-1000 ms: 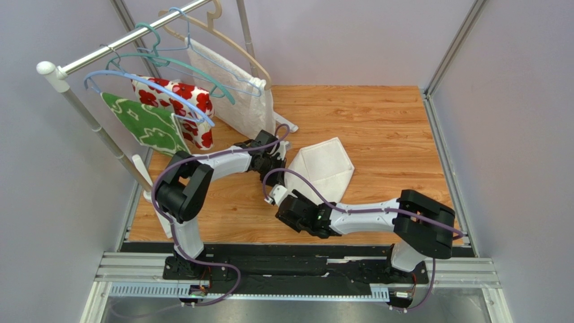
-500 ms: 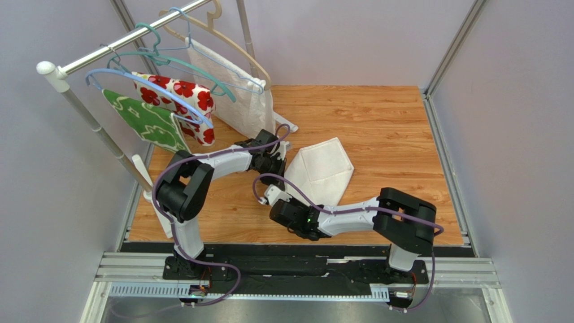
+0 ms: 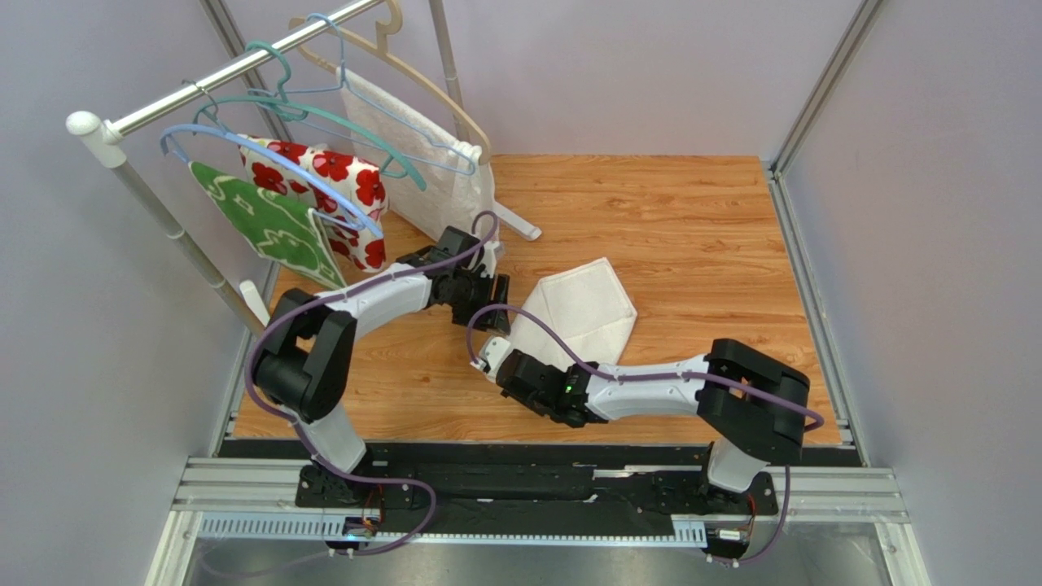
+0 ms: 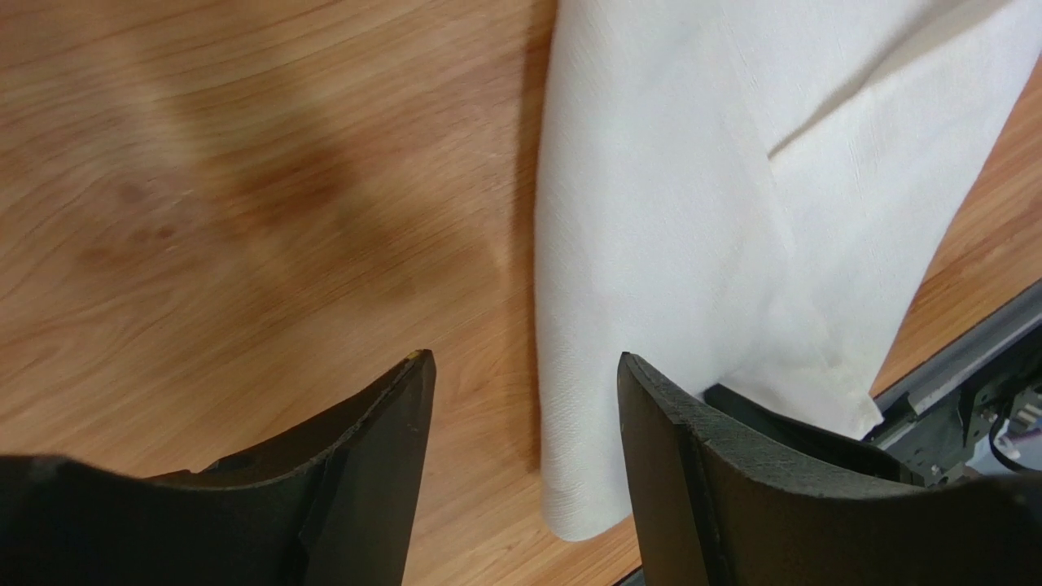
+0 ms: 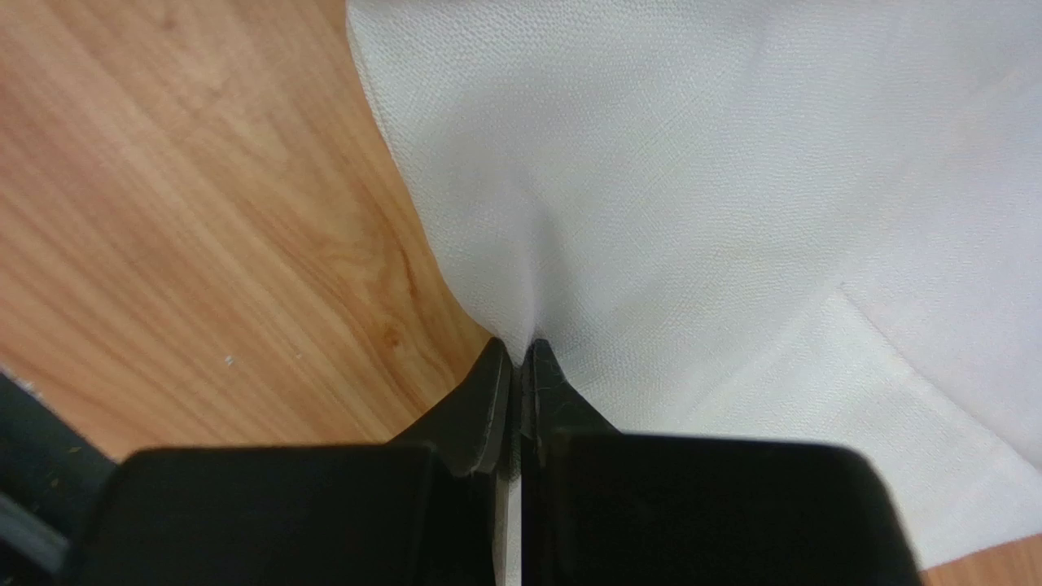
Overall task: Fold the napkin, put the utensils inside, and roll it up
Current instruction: Roll the napkin with the utensil
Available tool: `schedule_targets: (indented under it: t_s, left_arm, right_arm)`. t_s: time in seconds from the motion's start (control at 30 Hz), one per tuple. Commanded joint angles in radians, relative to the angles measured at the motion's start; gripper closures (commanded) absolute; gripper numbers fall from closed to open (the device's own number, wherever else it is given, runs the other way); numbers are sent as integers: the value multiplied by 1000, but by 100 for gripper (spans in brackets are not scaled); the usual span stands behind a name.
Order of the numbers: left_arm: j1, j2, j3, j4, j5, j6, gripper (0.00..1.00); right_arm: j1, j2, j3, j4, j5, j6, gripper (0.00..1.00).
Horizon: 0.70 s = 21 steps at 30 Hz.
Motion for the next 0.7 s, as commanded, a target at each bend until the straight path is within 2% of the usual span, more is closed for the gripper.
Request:
schedule_targets:
  t_s: [0.0, 0.13, 0.37, 0.5, 0.67]
  left_arm:
    - [28, -100, -67, 11, -71, -36, 34]
    - [30, -184, -162, 84, -92, -67, 34]
    - [30, -356, -366, 314, -4, -118, 34]
    - [30, -350, -402, 356, 69, -205, 34]
    - [27, -321, -474, 463, 139, -328, 33]
  right_arm:
    - [-35, -38, 13, -89, -263, 60, 100]
    - [-96, -75, 23, -98, -435, 88, 100]
    - [-275, -58, 68, -107, -717, 139, 100]
    - [-341, 8, 92, -113, -834, 139, 100]
    - [-397, 80, 109, -99, -905, 152, 100]
